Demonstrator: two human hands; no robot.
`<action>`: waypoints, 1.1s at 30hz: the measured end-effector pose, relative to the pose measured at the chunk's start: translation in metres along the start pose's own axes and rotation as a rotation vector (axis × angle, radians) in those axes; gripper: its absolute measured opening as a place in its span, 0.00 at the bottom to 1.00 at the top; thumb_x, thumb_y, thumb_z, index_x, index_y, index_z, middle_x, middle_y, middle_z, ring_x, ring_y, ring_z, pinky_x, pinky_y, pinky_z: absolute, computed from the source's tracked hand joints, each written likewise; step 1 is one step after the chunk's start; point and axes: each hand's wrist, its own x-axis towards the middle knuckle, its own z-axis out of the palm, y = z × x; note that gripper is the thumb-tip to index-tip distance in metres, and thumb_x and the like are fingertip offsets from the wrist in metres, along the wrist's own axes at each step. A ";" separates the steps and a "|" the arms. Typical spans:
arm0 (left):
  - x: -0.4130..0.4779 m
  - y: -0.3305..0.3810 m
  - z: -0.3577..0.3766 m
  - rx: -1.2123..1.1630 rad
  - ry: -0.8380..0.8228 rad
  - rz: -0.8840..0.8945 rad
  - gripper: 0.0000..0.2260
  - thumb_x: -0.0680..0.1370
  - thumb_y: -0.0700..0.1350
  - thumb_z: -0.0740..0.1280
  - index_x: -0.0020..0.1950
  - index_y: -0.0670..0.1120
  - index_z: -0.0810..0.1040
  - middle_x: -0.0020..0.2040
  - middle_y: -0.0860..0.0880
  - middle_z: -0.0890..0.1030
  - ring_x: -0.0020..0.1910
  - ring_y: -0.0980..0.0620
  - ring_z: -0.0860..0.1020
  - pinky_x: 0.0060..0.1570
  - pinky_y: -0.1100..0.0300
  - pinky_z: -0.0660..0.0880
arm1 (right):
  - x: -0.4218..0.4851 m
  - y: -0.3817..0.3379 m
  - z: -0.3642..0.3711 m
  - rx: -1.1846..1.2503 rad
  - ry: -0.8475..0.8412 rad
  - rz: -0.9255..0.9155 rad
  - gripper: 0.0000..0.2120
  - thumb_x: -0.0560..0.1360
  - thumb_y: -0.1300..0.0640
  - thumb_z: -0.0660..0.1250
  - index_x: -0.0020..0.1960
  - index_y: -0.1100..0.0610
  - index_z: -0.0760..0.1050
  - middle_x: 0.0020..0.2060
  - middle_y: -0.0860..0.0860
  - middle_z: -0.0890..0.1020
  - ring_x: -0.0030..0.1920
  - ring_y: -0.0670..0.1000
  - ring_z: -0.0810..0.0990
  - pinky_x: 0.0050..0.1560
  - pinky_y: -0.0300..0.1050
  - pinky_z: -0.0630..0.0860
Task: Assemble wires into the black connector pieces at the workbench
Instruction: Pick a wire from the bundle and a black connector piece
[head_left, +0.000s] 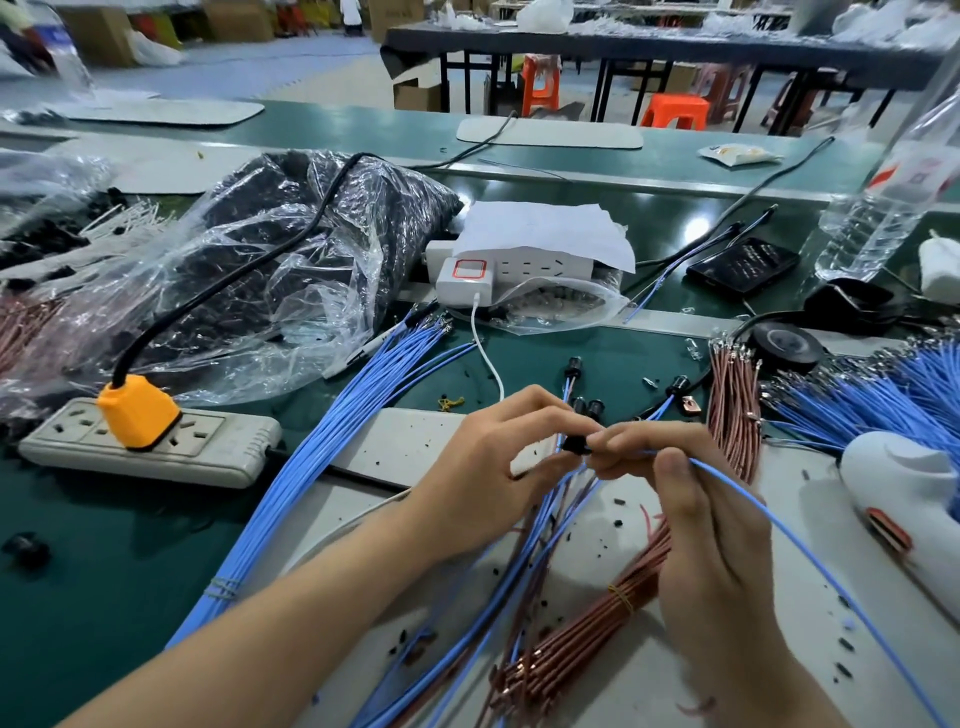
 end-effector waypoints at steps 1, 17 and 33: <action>0.000 0.000 0.000 -0.008 -0.002 -0.002 0.11 0.75 0.34 0.70 0.56 0.42 0.79 0.49 0.49 0.79 0.48 0.57 0.77 0.52 0.67 0.72 | 0.000 0.001 0.000 0.001 -0.007 0.030 0.15 0.82 0.46 0.54 0.50 0.49 0.77 0.46 0.48 0.82 0.47 0.53 0.81 0.50 0.46 0.77; -0.005 0.012 0.006 -0.286 -0.016 -0.196 0.12 0.72 0.36 0.69 0.43 0.53 0.71 0.46 0.42 0.81 0.43 0.47 0.81 0.50 0.49 0.79 | 0.007 0.007 -0.002 -0.061 -0.060 0.340 0.11 0.75 0.51 0.61 0.53 0.48 0.80 0.44 0.47 0.85 0.40 0.48 0.84 0.42 0.39 0.79; 0.007 -0.011 -0.023 0.374 0.510 -0.181 0.11 0.74 0.33 0.65 0.49 0.46 0.82 0.49 0.55 0.78 0.51 0.61 0.74 0.60 0.44 0.68 | 0.034 -0.001 -0.032 0.653 0.621 0.515 0.09 0.70 0.67 0.67 0.35 0.57 0.80 0.29 0.51 0.82 0.29 0.47 0.82 0.32 0.33 0.78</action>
